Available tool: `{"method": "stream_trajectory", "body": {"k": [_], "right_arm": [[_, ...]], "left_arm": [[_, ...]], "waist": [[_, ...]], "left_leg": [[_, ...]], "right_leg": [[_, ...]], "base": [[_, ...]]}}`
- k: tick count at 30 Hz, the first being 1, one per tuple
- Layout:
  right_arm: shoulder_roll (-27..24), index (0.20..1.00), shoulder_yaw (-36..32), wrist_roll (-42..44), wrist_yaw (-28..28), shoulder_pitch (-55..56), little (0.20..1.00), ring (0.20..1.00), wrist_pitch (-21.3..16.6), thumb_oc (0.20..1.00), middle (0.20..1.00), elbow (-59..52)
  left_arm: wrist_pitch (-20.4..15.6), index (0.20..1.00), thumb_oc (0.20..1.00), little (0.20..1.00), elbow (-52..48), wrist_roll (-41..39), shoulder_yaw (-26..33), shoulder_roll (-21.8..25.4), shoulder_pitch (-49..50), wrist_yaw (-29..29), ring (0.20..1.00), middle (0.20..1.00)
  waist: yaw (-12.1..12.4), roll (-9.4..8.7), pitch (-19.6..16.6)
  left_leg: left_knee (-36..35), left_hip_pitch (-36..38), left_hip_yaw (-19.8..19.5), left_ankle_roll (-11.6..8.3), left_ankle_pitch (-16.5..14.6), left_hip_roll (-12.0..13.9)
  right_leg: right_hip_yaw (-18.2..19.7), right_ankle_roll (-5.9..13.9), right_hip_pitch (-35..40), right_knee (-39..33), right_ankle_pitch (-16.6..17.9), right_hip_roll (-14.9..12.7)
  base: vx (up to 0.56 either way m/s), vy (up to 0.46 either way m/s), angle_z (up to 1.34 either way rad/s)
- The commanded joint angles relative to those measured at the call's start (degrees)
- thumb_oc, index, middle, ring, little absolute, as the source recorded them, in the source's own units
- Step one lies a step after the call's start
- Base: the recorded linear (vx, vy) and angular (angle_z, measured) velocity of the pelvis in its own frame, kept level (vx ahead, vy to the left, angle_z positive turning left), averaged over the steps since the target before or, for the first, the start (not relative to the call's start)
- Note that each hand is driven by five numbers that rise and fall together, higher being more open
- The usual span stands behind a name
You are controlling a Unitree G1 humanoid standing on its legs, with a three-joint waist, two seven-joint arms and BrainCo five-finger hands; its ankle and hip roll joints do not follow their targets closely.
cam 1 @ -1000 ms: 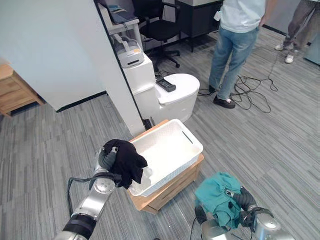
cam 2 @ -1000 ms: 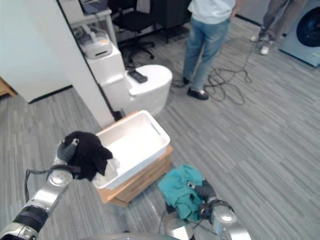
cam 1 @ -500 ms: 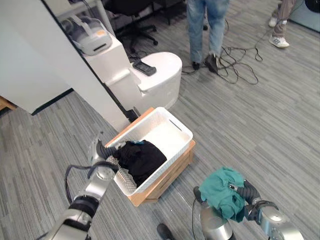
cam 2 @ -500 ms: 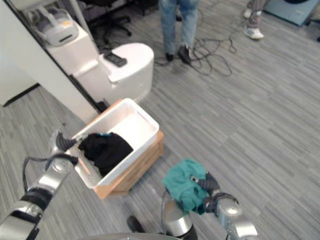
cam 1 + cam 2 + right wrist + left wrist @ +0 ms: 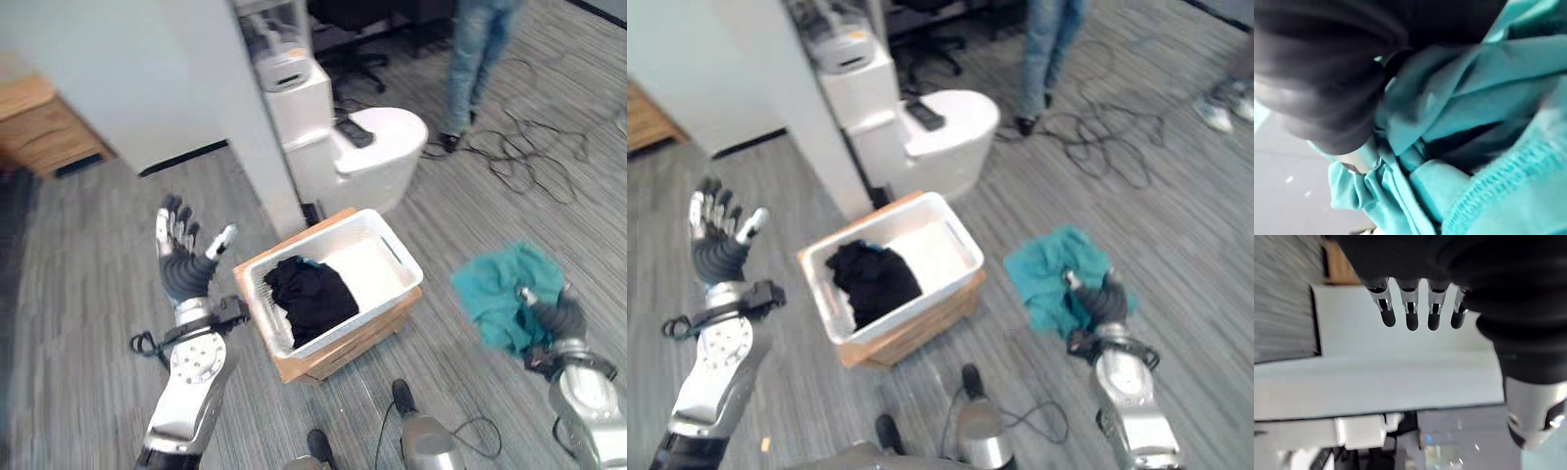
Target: Tidy up the quilt and then pick up the clothes from the bed and put them into the laundry hamper.
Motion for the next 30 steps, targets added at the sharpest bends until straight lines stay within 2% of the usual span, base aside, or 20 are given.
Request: {"method": "stream_trajectory", "body": {"k": [1, 4, 6, 7, 9, 10, 12, 16, 18, 19, 23, 27, 30], "right_arm": [[-0.6, 0.2, 1.37, -0.16, 1.83, -5.77, 0.2, 0.2, -1.83, 0.2, 0.2, -3.48], [-2.86, 0.2, 3.02, 0.01, 3.64, -9.72, 0.2, 0.2, 1.63, 0.2, 0.2, -5.49], [-4.14, 0.2, 5.6, -1.21, 4.25, -12.54, 0.2, 0.2, 4.82, 0.2, 0.2, -6.35], [-4.86, 0.2, 8.28, -1.05, 4.15, -15.17, 0.2, 0.2, 7.98, 0.2, 0.2, -5.95], [-4.95, 0.2, 11.13, -1.53, 4.27, -17.93, 0.2, 0.2, 10.76, 0.2, 0.2, -4.64], [-4.14, 0.2, 15.48, -2.6, 3.99, -21.61, 0.2, 0.2, 14.23, 0.2, 0.2, -1.65], [-2.51, 0.2, 20.4, -4.53, 4.06, -25.73, 0.2, 0.2, 17.19, 0.2, 0.2, 4.6], [1.18, 0.2, 26.69, -8.55, 3.28, -30.28, 0.2, 0.2, 20.66, 0.2, 0.2, 14.09], [5.66, 0.2, 30.79, -11.85, 0.89, -33.61, 0.2, 0.2, 23.66, 0.2, 0.2, 23.01], [8.01, 0.2, 32.43, -12.54, -1.42, -37.1, 0.2, 0.2, 23.47, 0.2, 0.2, 31.06], [9.44, 0.2, 33.65, -12.31, -4.47, -43.44, 0.2, 0.2, 24.96, 0.2, 0.2, 40.27], [8.44, 0.2, 33.01, -10.39, -9.52, -49.96, 0.2, 0.2, 24.57, 0.2, 0.2, 47.22], [6.48, 0.2, 31.28, -10.32, -11.45, -51.95, 0.2, 0.2, 23.28, 0.2, 0.2, 50.16]], "left_arm": [[1.36, 1.0, 1.0, 1.0, 1.84, -2.29, 1.49, 2.83, 1.65, 1.22, 1.0, 1.0], [3.67, 1.0, 1.0, 1.0, 5.74, -1.39, 1.82, 2.84, 4.86, -0.76, 1.0, 1.0], [3.03, 1.0, 1.0, 1.0, 11.62, 3.49, 0.65, 2.93, 6.53, -1.52, 1.0, 1.0], [1.72, 1.0, 1.0, 1.0, 18.5, 6.58, -0.42, 2.86, 7.2, -1.8, 1.0, 1.0], [0.58, 1.0, 1.0, 1.0, 24.54, 7.62, -1.41, 2.48, 7.3, -1.77, 1.0, 1.0], [-1.04, 1.0, 1.0, 1.0, 34.43, 10.18, -2.59, 1.1, 7.36, -1.83, 1.0, 1.0], [-2.59, 1.0, 1.0, 1.0, 46.73, 9.62, -3.27, -2.2, 7.42, -2.87, 1.0, 1.0], [-3.5, 1.0, 1.0, 1.0, 59.89, 8.84, -3.12, -6.14, 7.01, -3.78, 1.0, 1.0], [-2.86, 1.0, 1.0, 1.0, 68.06, 9.01, -2.61, -8.44, 6.21, -4.81, 1.0, 1.0], [-2.62, 1.0, 1.0, 1.0, 72.76, 10.58, -3.66, -8.63, 5.45, -5.41, 1.0, 1.0], [-0.72, 1.0, 1.0, 1.0, 76.63, 8.54, -5.62, -7.49, 4.04, -5.81, 1.0, 1.0], [-1.07, 1.0, 1.0, 1.0, 79.08, 5.47, -6.71, -6.1, 3.35, -6.92, 1.0, 1.0], [-1.36, 1.0, 1.0, 1.0, 79.88, 6.36, -7.36, -5.93, 3.69, -7.67, 1.0, 1.0]], "waist": [[2.66, -4.0, -5.78], [5.68, -4.53, -5.88], [7.63, -4.99, -5.88], [8.96, -5.26, -5.71], [9.83, -5.51, -5.44], [10.94, -5.9, -5.02], [12.03, -6.25, -4.41], [13.23, -6.42, -3.52], [14.45, -6.37, -2.78], [15.65, -6.39, -1.97], [17.59, -6.41, -0.42], [19.35, -5.94, 1.77], [20.06, -5.41, 2.36]], "left_leg": [[1.27, -1.34, -3.35, 1.1, -3.37, 0.2], [0.84, -1.43, -4.79, 1.11, -3.22, -0.13], [0.71, -1.77, -5.73, 1.12, -3.1, -0.42], [0.6, -1.99, -6.27, 1.19, -2.94, -0.73], [0.54, -2.14, -6.5, 1.25, -2.72, -0.9], [0.54, -2.4, -6.57, 1.3, -2.38, -0.97], [0.51, -2.73, -6.61, 1.31, -1.95, -0.92], [0.68, -3.24, -6.96, 1.23, -1.48, -0.95], [0.82, -3.44, -7.33, 1.36, -1.29, -0.95], [0.93, -3.73, -7.59, 1.25, -0.98, -0.67], [0.91, -5.44, -7.68, 0.93, -0.27, 0.01], [0.72, -7.96, -8.31, 0.56, 0.56, 0.39], [0.58, -8.96, -8.84, 0.34, 1.01, 0.44]], "right_leg": [[-1.46, 5.71, 1.39, -0.36, -3.8, -3.53], [-3.2, 6.03, 1.98, -0.36, -3.69, -3.72], [-4.17, 6.27, 2.05, -0.36, -3.37, -3.89], [-4.69, 6.5, 2.0, -0.36, -3.01, -4.07], [-5.29, 6.69, 2.04, -0.36, -2.66, -4.3], [-6.13, 6.98, 2.04, -0.36, -2.11, -4.58], [-7.19, 7.37, 2.1, -0.36, -1.55, -5.01], [-8.08, 7.73, 1.84, -0.36, -0.72, -5.46], [-8.5, 7.99, 1.7, -0.36, -0.09, -5.83], [-9.31, 8.1, 1.68, -0.36, 0.28, -5.99], [-10.54, 8.26, 0.93, -0.36, 0.38, -5.98], [-11.62, 8.21, -0.32, -0.36, 0.35, -5.71], [-12.2, 8.07, -0.75, -0.36, 0.24, -5.59]], "base": [[-0.07, 0.005, 0.37], [-0.07, 0.006, 0.3], [-0.07, 0.031, 0.3], [-0.06, 0.044, 0.26], [-0.05, 0.041, 0.22], [-0.05, 0.026, 0.24], [-0.06, 0.02, 0.18], [-0.02, 0.004, 0.03], [0.06, -0.008, -0.05], [0.1, -0.048, -0.07], [0.0, -0.085, 0.08], [-0.06, -0.09, 0.1], [-0.01, -0.032, 0.21]]}}
